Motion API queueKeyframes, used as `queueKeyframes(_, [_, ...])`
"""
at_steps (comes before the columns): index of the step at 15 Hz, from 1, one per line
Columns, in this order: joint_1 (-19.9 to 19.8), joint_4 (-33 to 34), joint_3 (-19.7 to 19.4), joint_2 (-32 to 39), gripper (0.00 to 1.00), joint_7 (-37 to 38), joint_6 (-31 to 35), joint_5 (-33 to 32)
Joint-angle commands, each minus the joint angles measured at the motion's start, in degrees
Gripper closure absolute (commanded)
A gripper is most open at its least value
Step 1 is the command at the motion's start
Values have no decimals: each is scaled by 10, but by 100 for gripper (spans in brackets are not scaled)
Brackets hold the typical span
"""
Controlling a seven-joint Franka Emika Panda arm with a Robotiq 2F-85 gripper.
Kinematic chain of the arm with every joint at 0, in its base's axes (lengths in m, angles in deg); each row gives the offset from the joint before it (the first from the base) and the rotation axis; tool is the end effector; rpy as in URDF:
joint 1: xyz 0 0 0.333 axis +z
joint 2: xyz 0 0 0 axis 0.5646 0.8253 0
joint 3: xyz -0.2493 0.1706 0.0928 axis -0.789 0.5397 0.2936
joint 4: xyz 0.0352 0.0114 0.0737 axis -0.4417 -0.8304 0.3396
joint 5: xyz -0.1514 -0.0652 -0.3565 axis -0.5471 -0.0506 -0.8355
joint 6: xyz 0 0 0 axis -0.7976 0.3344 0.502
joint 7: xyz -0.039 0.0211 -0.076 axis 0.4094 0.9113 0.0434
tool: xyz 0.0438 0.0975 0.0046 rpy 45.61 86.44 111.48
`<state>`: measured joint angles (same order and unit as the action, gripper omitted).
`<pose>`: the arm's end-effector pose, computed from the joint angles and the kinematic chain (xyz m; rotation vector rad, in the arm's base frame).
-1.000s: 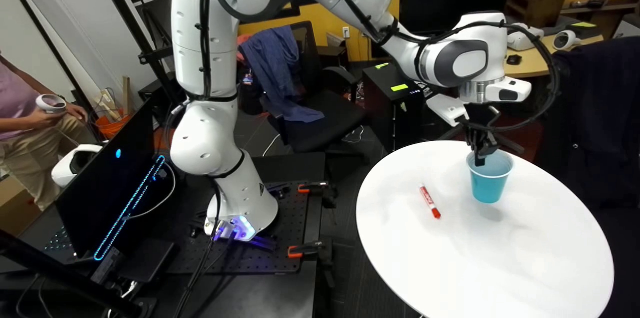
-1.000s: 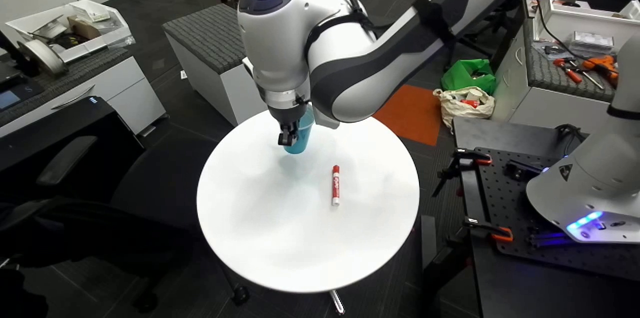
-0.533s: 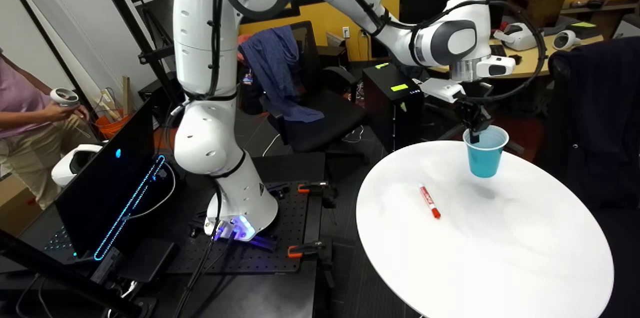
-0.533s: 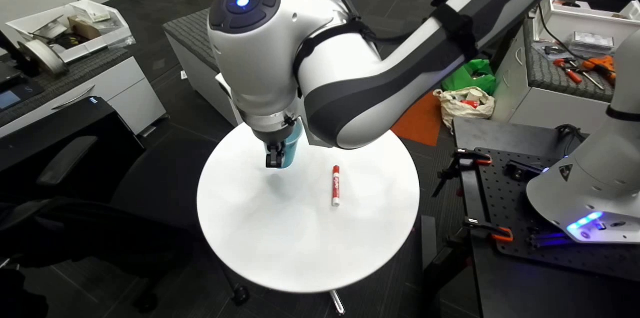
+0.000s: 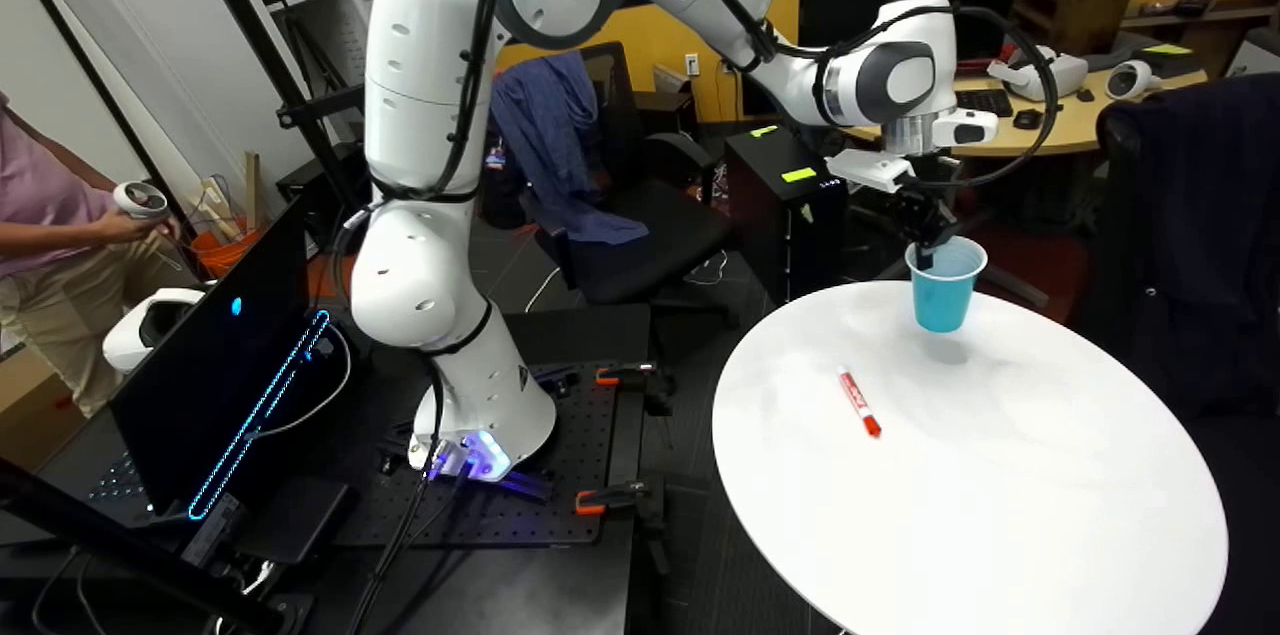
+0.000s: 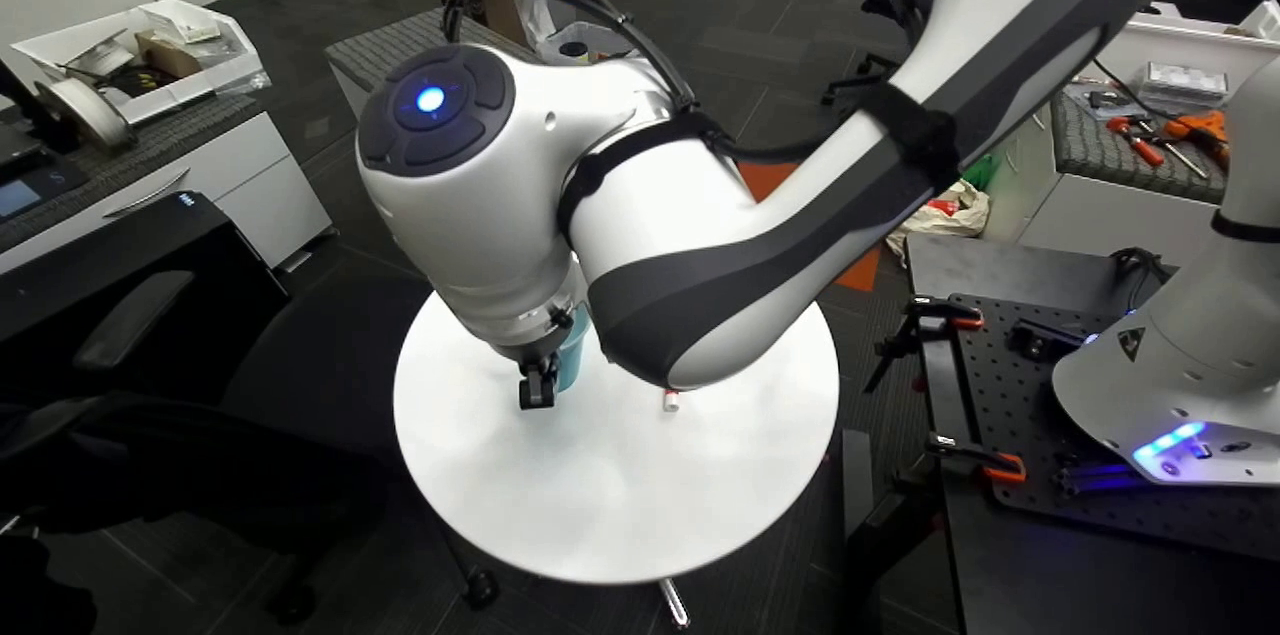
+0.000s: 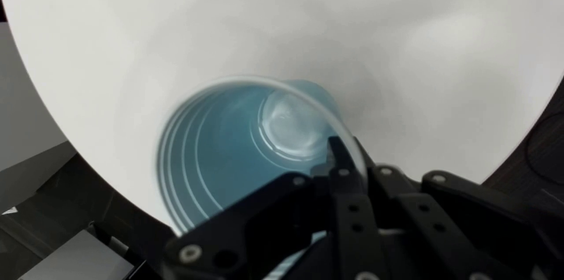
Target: Move the cup to the left and put the marker in the cup
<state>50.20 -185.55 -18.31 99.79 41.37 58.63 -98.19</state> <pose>0.6168 0.1929 0.2779 2.8341 0.4775 0.0939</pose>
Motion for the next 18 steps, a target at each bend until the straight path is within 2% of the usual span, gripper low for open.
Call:
queueKeyframes(1, [1,34,10,31,99,-27,-27,17])
queueKeyframes(10, [-6,67,10,82,99,-89,-25,23])
queueKeyframes(17, [-9,101,2,115,99,-94,-53,23])
queueKeyframes(18, [-8,105,0,118,72,-91,-56,21])
